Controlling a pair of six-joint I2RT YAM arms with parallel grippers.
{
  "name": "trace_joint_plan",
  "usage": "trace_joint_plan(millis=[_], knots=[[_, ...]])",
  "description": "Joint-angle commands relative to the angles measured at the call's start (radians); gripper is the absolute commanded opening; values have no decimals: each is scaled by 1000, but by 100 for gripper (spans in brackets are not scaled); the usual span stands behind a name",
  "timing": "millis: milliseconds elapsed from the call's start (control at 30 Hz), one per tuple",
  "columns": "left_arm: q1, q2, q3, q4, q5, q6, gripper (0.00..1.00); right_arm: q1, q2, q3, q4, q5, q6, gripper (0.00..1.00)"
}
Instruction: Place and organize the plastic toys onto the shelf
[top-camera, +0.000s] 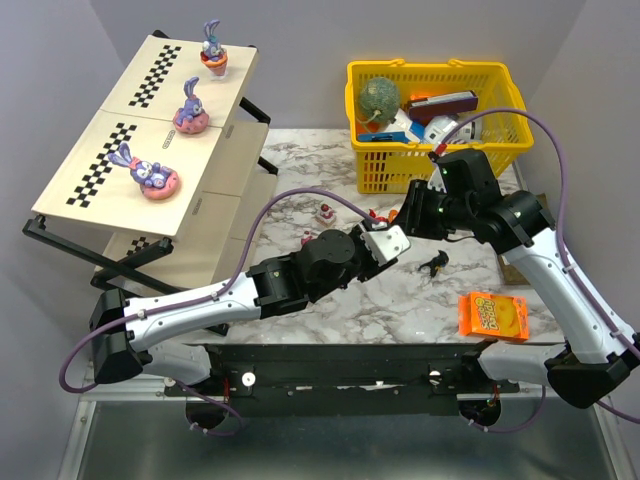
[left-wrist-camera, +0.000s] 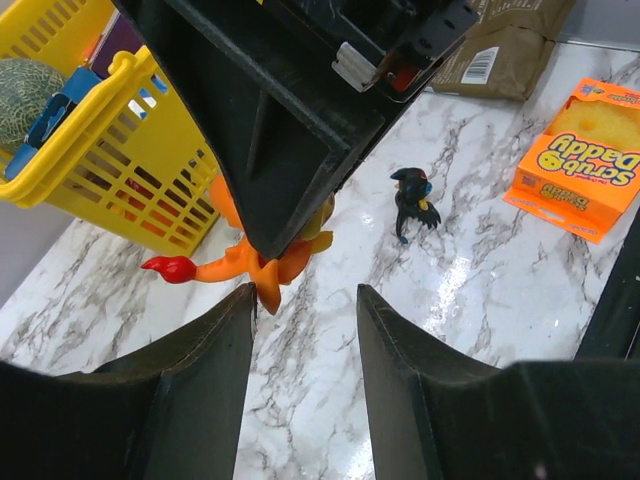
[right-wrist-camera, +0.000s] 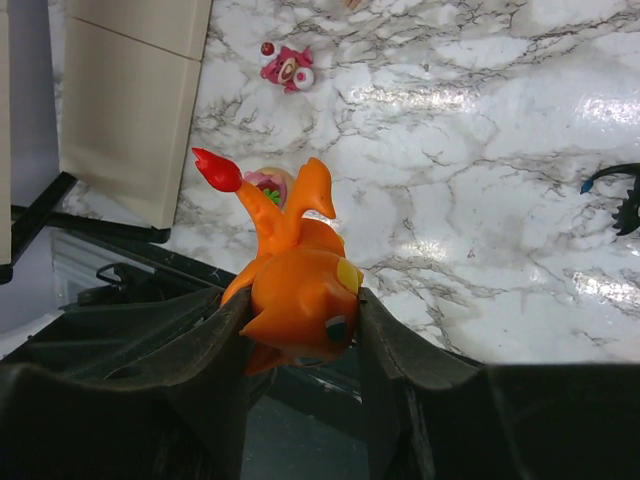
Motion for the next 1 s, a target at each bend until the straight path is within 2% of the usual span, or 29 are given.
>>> trace_joint_plan(millis=[0, 167, 400, 567, 667, 700, 767, 800, 967], knots=[[-5, 7, 11, 23, -43, 23, 49, -4, -22, 26, -21, -54, -20, 19], [-5, 22, 14, 23, -52, 31, 44, -4, -24, 27, -21, -76, -28, 19], [-6, 35, 21, 25, -62, 35, 32, -4, -19, 26, -21, -105, -43, 19], [-6, 38, 18, 33, -66, 35, 31, -4, -16, 26, -21, -117, -51, 19], [-6, 41, 20, 33, -71, 34, 24, -2, -12, 24, -20, -122, -52, 20], [-6, 41, 20, 33, -72, 32, 18, -4, -12, 24, -18, -122, -54, 21], [-6, 44, 21, 31, -81, 29, 8, -4, -15, 20, -5, -126, -57, 28], [-5, 45, 23, 29, -94, 26, 0, -4, -19, 14, 6, -126, -57, 32], [-5, 47, 31, 28, -114, 2, 0, -4, -58, -26, 78, -108, -35, 47]])
